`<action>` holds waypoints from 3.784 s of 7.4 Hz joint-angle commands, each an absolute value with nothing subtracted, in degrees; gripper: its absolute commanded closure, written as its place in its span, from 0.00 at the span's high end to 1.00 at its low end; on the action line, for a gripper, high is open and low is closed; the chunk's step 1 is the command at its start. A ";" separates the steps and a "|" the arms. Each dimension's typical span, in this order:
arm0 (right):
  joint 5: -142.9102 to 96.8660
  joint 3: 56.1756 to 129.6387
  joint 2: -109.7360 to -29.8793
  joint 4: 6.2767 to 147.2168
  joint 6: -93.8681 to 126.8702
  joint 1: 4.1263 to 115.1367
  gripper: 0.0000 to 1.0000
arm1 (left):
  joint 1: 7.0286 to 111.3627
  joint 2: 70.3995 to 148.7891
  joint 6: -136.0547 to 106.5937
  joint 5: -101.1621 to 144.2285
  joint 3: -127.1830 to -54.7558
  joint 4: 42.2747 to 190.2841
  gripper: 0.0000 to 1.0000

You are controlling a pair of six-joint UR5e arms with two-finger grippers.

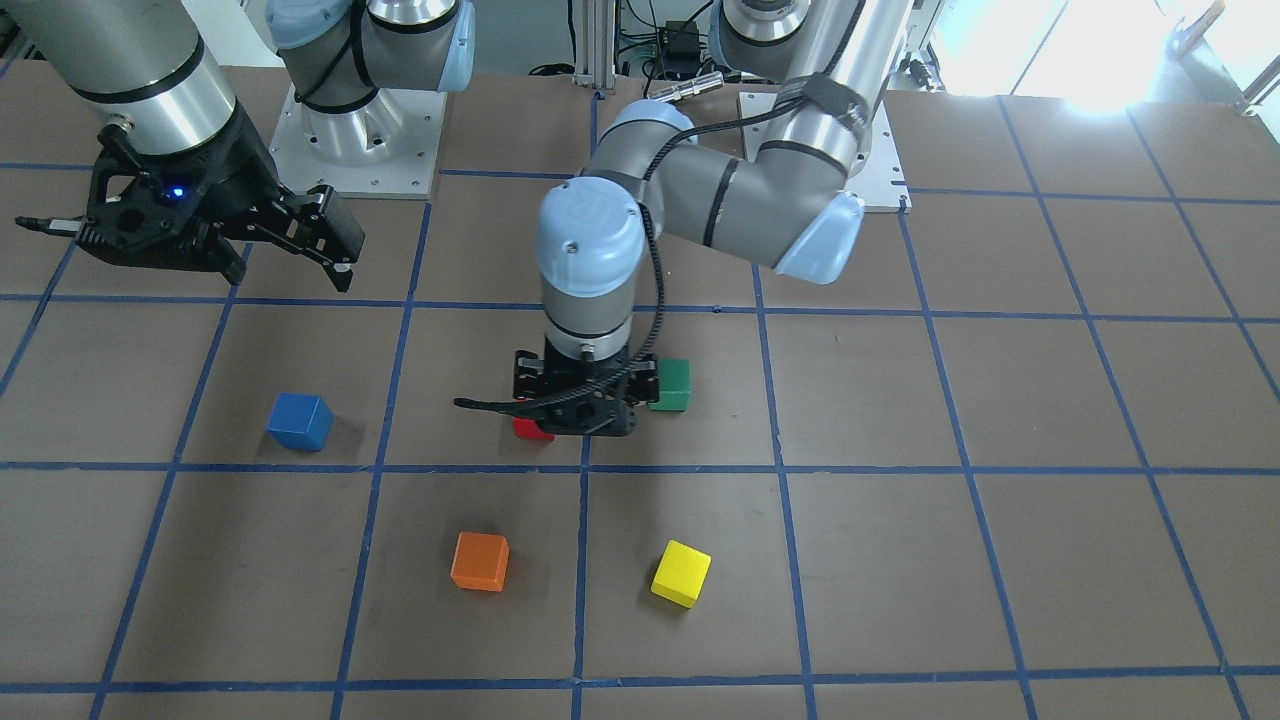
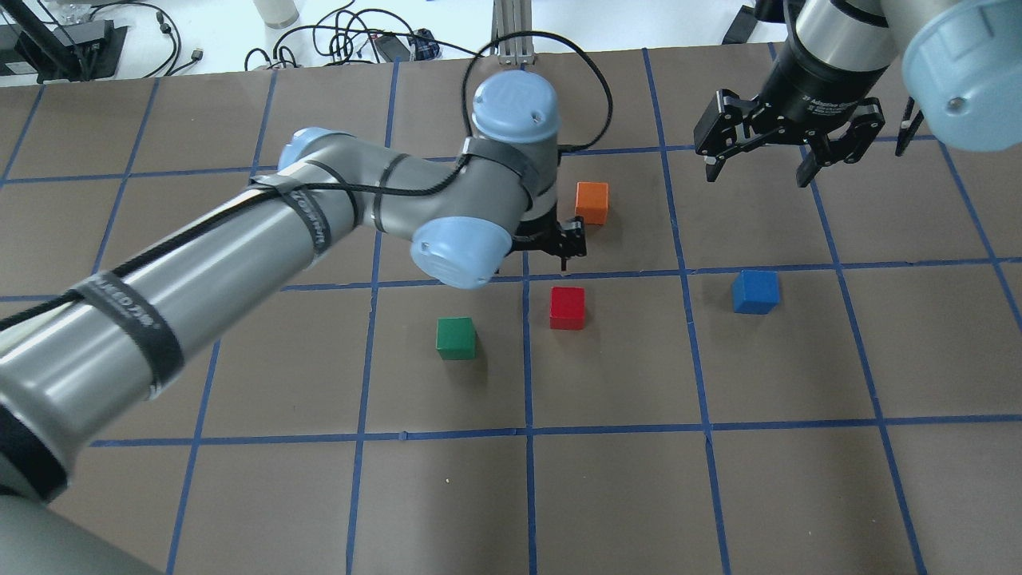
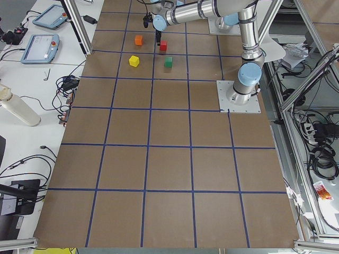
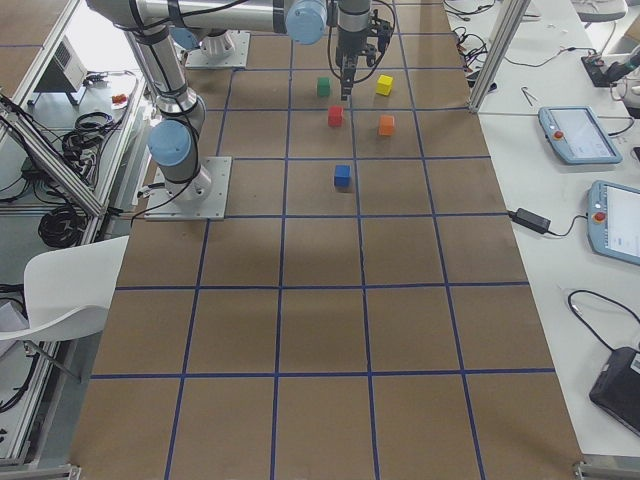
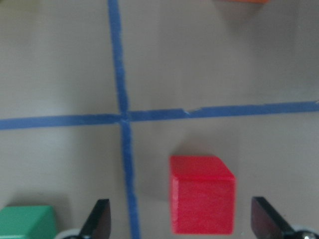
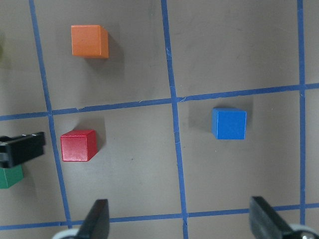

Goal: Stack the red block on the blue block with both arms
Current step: 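Release the red cube near the green cube and raise the left gripper, then lower the right gripper onto the red cube and grasp it, then carry the red cube over the blue cube with the right gripper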

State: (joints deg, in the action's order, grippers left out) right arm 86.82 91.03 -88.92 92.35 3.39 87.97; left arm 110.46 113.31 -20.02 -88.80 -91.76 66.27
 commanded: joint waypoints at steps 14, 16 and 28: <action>88.51 109.07 -70.16 134.17 26.69 106.42 0.99 | 92.37 93.08 -3.08 -83.94 -91.32 88.42 1.00; 88.51 109.16 -67.68 137.54 32.67 108.01 0.99 | 92.37 93.08 -3.08 -84.02 -91.32 88.16 1.00; 94.84 110.20 -80.58 118.12 -4.65 80.36 0.00 | 92.37 92.99 -2.99 -84.02 -91.23 88.15 1.00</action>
